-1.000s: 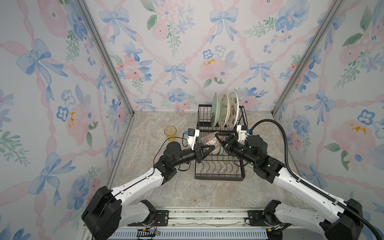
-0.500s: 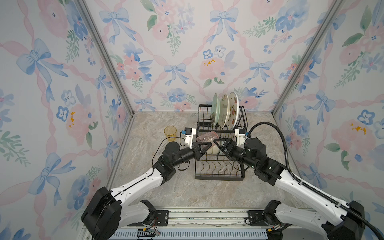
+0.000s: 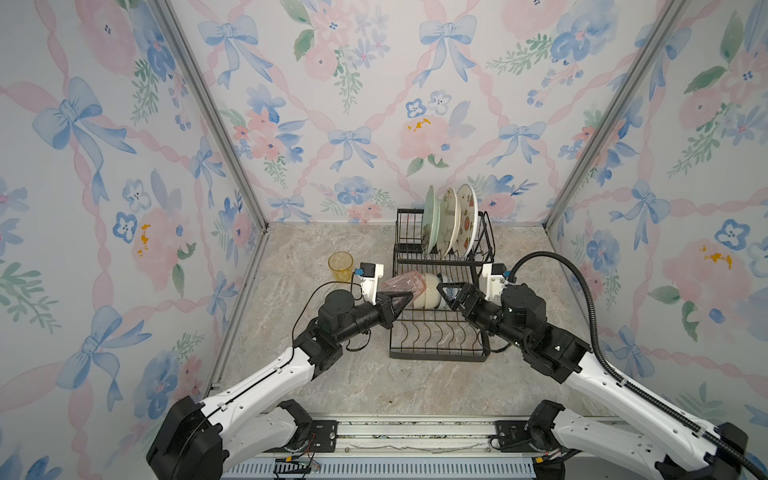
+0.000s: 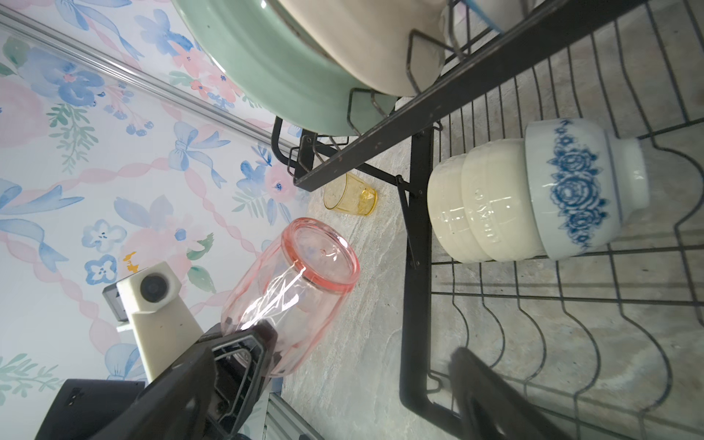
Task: Unload the mixed dishes from the dish rack
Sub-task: 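Close the left gripper on the pink glass while the right gripper opens, then carry the pink glass with the left gripper while the right gripper withdraws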
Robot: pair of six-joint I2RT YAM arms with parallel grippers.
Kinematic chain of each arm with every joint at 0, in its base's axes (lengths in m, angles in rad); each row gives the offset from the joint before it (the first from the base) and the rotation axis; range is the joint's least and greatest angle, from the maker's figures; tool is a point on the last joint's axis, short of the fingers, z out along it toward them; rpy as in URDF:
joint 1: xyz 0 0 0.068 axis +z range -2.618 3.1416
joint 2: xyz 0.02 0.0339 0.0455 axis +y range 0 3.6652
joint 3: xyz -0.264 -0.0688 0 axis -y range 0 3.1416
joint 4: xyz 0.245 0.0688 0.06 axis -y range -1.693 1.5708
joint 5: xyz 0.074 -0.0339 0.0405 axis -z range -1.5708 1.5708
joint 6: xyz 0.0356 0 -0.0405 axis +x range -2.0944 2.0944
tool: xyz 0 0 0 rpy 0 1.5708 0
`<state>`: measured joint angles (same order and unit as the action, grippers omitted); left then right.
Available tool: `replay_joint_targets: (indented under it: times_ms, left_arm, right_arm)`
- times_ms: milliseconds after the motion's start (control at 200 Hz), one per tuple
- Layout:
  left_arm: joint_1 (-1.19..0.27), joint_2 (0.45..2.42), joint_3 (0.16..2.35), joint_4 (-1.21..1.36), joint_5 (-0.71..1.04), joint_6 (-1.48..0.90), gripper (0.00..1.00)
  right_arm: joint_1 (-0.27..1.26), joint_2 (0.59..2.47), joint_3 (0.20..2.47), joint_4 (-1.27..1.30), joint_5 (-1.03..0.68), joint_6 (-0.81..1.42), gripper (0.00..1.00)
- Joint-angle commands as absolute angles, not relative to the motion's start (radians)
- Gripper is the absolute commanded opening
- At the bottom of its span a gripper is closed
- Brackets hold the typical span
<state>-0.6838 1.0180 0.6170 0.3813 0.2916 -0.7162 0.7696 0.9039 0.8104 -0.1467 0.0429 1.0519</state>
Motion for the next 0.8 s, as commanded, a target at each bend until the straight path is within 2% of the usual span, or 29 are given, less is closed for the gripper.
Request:
replay_joint_targets:
  times_ms: [0,175,470,795]
  left_arm:
    - [-0.68,0.963,0.647,0.192,0.178,-0.627,0.0]
    - [-0.668,0.927,0.708,-0.018,0.034,-0.554,0.0]
    - [-0.591,0.929,0.841,-0.277,-0.092,-0.519,0.0]
    - [-0.438,0.975,0.983,-0.447,-0.123,-0.416,0.0]
  right_arm:
    - [0.786,0.865,0.785,-0.229,0.118,0.999,0.97]
    - [0.792,0.801,0.756,-0.298,0.165,0.961,0.97]
    - [0.792,0.745,0.722,-0.37,0.212,0.907,0.97]
    - [0.807,0.718,0.721,-0.402,0.213,0.842,0.97]
